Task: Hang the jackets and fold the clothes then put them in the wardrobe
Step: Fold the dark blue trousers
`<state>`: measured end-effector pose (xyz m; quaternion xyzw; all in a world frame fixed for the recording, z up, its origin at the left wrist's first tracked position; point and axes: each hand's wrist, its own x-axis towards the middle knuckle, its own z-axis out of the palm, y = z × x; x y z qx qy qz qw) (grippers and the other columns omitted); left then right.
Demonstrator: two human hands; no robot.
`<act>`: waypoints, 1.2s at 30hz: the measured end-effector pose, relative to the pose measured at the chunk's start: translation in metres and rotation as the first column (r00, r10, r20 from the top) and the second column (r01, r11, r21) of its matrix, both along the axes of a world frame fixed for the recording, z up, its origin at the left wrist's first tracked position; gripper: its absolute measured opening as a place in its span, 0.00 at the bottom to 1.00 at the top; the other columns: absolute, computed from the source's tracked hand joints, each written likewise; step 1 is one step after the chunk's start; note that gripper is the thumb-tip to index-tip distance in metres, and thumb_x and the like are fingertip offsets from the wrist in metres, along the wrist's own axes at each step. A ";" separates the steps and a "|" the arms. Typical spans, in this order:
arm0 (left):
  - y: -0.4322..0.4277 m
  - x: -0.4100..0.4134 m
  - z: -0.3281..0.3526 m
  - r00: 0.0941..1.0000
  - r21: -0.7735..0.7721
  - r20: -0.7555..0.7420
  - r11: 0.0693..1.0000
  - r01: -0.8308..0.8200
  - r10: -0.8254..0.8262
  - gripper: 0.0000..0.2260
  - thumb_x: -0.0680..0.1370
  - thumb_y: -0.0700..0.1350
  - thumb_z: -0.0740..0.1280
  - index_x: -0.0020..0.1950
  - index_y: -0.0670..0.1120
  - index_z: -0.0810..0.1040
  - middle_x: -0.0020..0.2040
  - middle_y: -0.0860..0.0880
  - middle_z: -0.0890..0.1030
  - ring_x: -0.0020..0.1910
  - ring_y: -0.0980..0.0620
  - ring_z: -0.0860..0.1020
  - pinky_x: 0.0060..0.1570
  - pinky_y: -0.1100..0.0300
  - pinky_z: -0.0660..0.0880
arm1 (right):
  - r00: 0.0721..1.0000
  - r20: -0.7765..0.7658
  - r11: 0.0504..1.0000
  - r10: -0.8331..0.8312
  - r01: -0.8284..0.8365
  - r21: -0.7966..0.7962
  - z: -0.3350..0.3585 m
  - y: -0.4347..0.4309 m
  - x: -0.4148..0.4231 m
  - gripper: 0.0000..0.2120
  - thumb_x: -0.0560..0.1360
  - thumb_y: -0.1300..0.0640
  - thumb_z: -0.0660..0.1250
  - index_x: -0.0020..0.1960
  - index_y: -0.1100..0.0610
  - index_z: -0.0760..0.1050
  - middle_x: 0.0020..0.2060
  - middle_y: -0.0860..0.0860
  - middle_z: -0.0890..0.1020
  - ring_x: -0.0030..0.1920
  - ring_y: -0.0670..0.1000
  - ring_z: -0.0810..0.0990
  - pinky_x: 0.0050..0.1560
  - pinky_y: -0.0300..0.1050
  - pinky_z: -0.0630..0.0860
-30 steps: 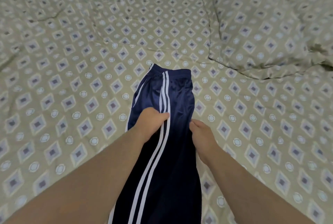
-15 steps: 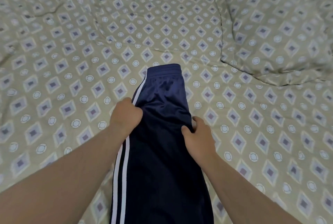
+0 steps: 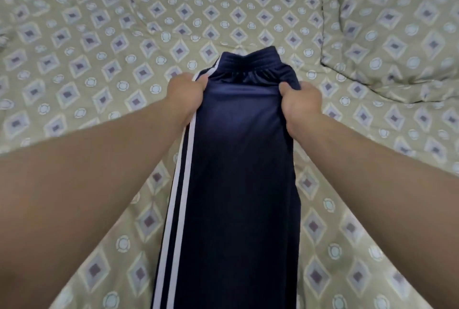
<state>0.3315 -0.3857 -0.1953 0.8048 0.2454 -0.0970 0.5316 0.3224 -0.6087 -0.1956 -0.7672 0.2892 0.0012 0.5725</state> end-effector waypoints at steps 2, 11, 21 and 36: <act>0.001 -0.003 -0.010 0.994 0.156 0.014 0.983 0.100 -0.104 0.16 0.81 0.54 0.63 0.51 0.39 0.77 0.48 0.42 0.80 0.53 0.39 0.78 0.46 0.53 0.72 | 0.982 -0.102 0.961 0.159 -0.177 -0.211 -0.016 0.003 -0.005 0.13 0.78 0.47 0.67 0.43 0.56 0.71 0.36 0.48 0.74 0.40 0.52 0.74 0.45 0.45 0.69; 0.026 -0.092 -0.005 0.992 -0.252 -0.110 0.967 0.037 -0.067 0.11 0.69 0.53 0.75 0.43 0.47 0.80 0.39 0.45 0.83 0.38 0.45 0.82 0.40 0.48 0.79 | 0.898 -0.303 0.850 0.318 -0.128 0.511 -0.004 -0.031 -0.068 0.24 0.77 0.37 0.66 0.61 0.55 0.81 0.57 0.51 0.85 0.54 0.51 0.85 0.49 0.45 0.81; 0.027 -0.269 -0.008 0.882 -0.403 -0.463 0.907 -0.121 -0.088 0.14 0.73 0.45 0.76 0.58 0.46 0.82 0.49 0.45 0.86 0.46 0.44 0.85 0.46 0.48 0.82 | 0.786 -0.496 0.801 0.369 0.002 0.598 0.004 -0.015 -0.251 0.21 0.71 0.50 0.77 0.61 0.56 0.80 0.50 0.51 0.87 0.50 0.53 0.86 0.50 0.50 0.82; 0.031 -0.528 0.033 0.430 -0.358 -0.828 0.930 0.088 -0.360 0.24 0.70 0.39 0.77 0.64 0.43 0.75 0.58 0.47 0.81 0.59 0.46 0.78 0.62 0.51 0.74 | 0.400 -0.670 0.759 0.625 -0.113 0.641 0.035 -0.016 -0.513 0.21 0.75 0.63 0.72 0.66 0.50 0.75 0.57 0.46 0.84 0.58 0.51 0.82 0.61 0.50 0.79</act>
